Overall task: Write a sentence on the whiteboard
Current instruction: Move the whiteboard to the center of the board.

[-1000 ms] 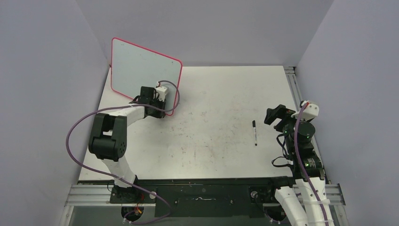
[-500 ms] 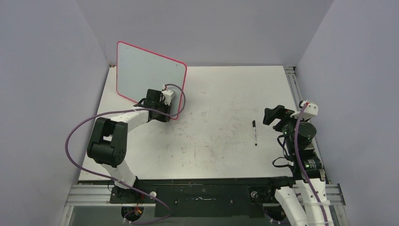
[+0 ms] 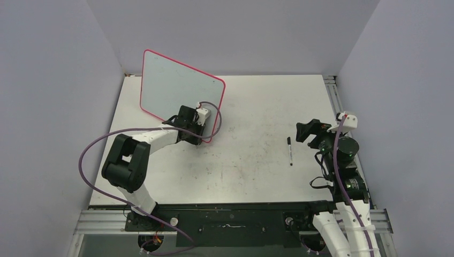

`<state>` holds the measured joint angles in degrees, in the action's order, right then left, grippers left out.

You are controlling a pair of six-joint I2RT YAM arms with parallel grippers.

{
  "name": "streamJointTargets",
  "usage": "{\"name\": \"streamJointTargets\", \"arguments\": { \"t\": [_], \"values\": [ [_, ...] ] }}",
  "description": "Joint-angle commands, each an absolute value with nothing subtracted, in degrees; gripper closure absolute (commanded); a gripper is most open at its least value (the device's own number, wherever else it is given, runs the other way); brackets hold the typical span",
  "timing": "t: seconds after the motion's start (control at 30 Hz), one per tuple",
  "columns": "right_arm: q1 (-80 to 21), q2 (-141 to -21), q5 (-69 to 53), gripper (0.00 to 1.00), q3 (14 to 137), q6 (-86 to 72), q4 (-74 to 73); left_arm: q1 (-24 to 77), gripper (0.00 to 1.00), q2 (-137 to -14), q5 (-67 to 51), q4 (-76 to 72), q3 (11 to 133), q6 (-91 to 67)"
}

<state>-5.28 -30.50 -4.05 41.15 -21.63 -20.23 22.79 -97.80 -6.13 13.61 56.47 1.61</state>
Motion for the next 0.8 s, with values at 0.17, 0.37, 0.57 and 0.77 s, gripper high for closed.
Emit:
{"name": "streamJointTargets", "arguments": {
  "t": [0.17,0.37,0.57,0.77],
  "values": [
    [-5.36,-33.88,-13.58,0.10,41.57,-20.22,-15.50,26.45,0.99,-94.60,-7.41,18.31,58.30,-4.98],
    [-5.40,-35.60,-18.56,0.10,41.87,-20.06,-14.85,27.67,0.76,-94.07,-6.42,21.50,59.13,-8.34],
    [-5.54,-36.72,-21.84,0.10,42.34,-19.92,-14.75,27.69,0.56,-89.54,-5.62,23.62,58.51,-9.57],
    [-6.47,-39.39,-25.15,0.10,42.28,-21.08,-12.56,27.28,0.38,-81.50,-6.75,26.36,57.38,-10.09]
  ]
}}
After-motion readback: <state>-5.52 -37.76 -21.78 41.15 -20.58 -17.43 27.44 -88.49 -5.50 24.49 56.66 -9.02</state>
